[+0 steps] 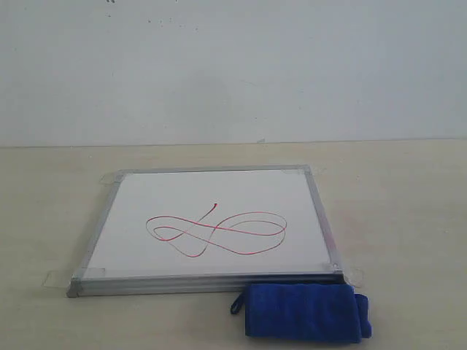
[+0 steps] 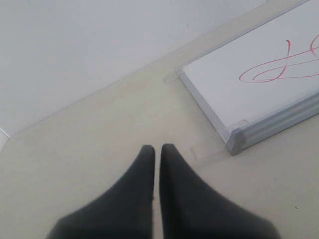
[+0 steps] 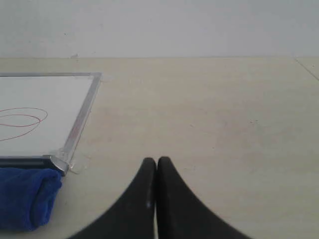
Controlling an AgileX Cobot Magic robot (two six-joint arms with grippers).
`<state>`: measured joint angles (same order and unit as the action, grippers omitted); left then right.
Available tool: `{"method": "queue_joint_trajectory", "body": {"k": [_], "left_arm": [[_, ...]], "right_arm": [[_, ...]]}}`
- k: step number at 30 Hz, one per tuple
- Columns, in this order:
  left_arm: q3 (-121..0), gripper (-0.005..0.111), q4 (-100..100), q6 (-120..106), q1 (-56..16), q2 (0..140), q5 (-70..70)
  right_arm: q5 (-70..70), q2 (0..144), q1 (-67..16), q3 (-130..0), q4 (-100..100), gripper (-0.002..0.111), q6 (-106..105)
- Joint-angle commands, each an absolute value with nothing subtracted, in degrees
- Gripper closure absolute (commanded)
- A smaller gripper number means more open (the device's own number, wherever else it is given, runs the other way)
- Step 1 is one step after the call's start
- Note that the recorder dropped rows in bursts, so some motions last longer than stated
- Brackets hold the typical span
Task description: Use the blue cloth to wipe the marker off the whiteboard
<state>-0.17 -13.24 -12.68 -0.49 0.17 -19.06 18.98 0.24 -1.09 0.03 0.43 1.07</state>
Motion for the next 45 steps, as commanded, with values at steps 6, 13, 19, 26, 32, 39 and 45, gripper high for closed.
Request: {"method": "queue_joint_trajectory", "body": {"k": [6,13,19,26,32,39,45], "left_arm": [[0.0,0.103,-13.15,-12.98,-0.58,0.0,-18.92],[0.0,0.103,-13.15,-12.98,-0.58,0.0,-18.92],[0.0,0.103,-13.15,-12.98,-0.58,0.0,-18.92],[0.0,0.103,-13.15,-12.98,-0.58,0.0,-18.92],[0.0,0.103,-13.15,-12.98,-0.58,0.0,-18.92],[0.0,0.103,-13.15,-12.98,-0.58,0.0,-18.92],[0.0,0.103,-13.15,-12.98,-0.58,0.0,-18.92]], "right_arm": [[18.43,0.0,-1.09,0.0,0.31,0.108,1.14],[18.43,0.0,-1.09,0.0,0.31,0.108,1.14],[18.31,0.0,-1.09,0.0,0.0,0.108,1.14],[13.13,0.0,-1.09,0.0,0.0,0.108,0.0],[-1.55,0.0,-1.09,0.0,0.0,0.108,0.0],[-31.48,0.0,-1.09,0.0,0.67,0.108,0.0],[-15.39,0.0,-1.09,-11.59,4.72,0.108,-9.29]]}}
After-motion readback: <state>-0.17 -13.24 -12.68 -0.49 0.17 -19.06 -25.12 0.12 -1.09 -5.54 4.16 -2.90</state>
